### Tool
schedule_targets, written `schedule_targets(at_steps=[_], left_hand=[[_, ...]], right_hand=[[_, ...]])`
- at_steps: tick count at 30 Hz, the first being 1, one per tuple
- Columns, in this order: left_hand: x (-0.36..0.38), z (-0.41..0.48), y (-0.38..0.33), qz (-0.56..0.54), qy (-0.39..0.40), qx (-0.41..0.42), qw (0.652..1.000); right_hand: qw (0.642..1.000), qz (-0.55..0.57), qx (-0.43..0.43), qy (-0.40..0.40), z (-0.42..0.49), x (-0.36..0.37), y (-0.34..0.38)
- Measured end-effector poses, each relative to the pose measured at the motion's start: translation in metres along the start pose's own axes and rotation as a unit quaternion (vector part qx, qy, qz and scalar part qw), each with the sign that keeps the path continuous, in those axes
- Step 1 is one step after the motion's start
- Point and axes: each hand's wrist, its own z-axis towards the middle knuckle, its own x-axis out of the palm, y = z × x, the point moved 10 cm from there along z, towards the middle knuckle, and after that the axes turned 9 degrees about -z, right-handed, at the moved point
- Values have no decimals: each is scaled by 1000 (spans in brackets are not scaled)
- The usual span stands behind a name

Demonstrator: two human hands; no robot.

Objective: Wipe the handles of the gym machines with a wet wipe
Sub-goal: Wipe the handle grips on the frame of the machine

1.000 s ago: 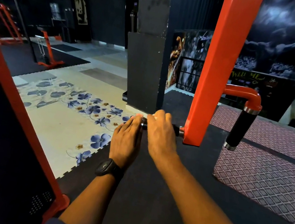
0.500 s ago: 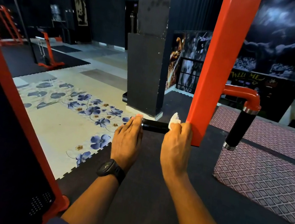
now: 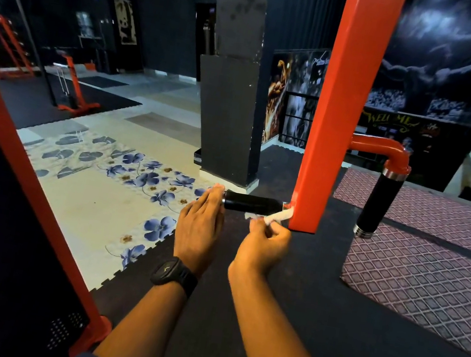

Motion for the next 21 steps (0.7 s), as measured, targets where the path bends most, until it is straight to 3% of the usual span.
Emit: schedule_targets(at_steps=[5,10,12,16,19,21], left_hand=[[2,0,0,-12,-7,-1,1000],[1,-1,0,-13,-13,8,1000],[0,-1,1,-20,-18,9,1000],[3,-3,0,-27,-5,21,999],[3,-3,1,-52,14,20,998],[0,-2,-1,-47,17,25,998]], right_hand=[[997,17,36,61,-10,18,-6],[990,76,103,54,-7,22,-20],[996,31,50,66,-10,21,-10],[982,-61,-157,88,-25,18,30],[938,-159,-264,160,-43,47,61],[877,-285,-341,182,-47,64,76]])
